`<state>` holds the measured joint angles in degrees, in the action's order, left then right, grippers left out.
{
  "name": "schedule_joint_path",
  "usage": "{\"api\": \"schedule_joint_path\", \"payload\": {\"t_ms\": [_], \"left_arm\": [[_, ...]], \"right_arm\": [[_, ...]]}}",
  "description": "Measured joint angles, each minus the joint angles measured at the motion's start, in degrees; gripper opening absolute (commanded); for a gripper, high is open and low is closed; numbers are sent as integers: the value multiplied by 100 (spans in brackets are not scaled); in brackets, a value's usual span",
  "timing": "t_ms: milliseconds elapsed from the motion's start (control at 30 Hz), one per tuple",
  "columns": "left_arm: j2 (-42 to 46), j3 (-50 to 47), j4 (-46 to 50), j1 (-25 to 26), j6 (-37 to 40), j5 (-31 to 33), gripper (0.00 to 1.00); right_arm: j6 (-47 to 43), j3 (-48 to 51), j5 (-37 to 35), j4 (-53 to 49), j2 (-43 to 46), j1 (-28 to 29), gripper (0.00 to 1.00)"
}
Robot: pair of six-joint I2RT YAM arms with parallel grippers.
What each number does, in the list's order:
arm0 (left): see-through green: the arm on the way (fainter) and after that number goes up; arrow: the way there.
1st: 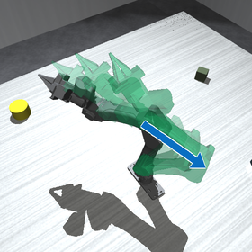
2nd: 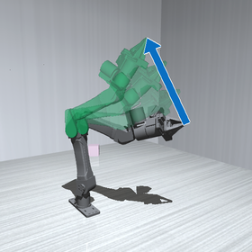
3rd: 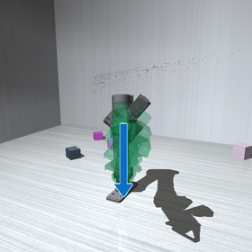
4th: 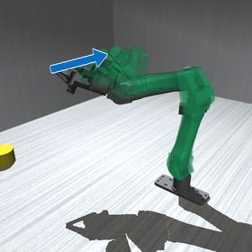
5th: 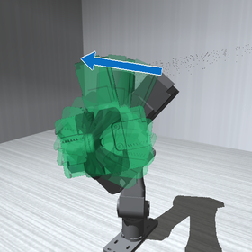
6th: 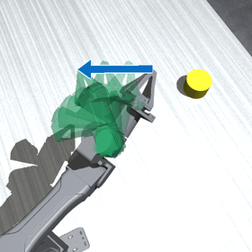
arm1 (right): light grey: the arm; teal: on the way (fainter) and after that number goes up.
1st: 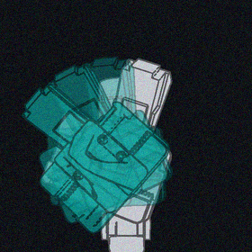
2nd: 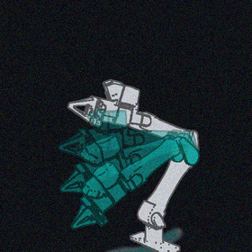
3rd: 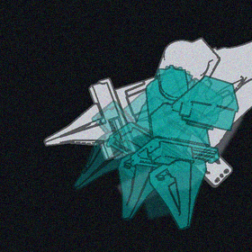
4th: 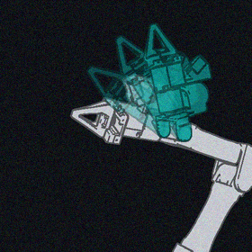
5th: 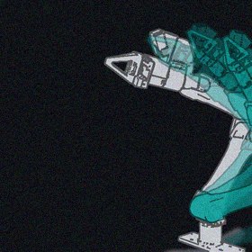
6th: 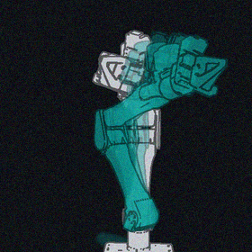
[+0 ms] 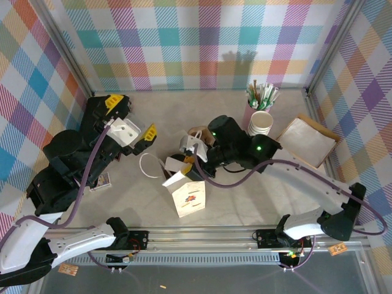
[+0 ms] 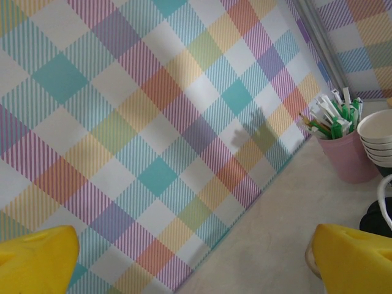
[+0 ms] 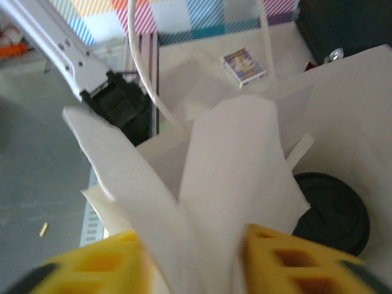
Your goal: Pack the takeout coffee
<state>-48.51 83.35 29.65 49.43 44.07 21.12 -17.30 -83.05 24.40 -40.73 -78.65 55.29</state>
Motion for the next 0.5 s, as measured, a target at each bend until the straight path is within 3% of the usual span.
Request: {"api": "schedule_joint_path", "payload": {"t_ms": [133,233,333,500], "left_arm": [[13,-2,-11,0,-39,0,97],[11,-2,-11,0,-68,0,97],[11,-2,-9,0,-118,-2,97],[17,-9,-13,0,-173,0,97]], "right_arm": [[-166,-247,109,-236,-190,0,56],[-387,-402,173,-444,-188,0,47],[-671,-595,216,-769,-190,0,32],[-1040,-881,186,-1563,-321,0,22]]}}
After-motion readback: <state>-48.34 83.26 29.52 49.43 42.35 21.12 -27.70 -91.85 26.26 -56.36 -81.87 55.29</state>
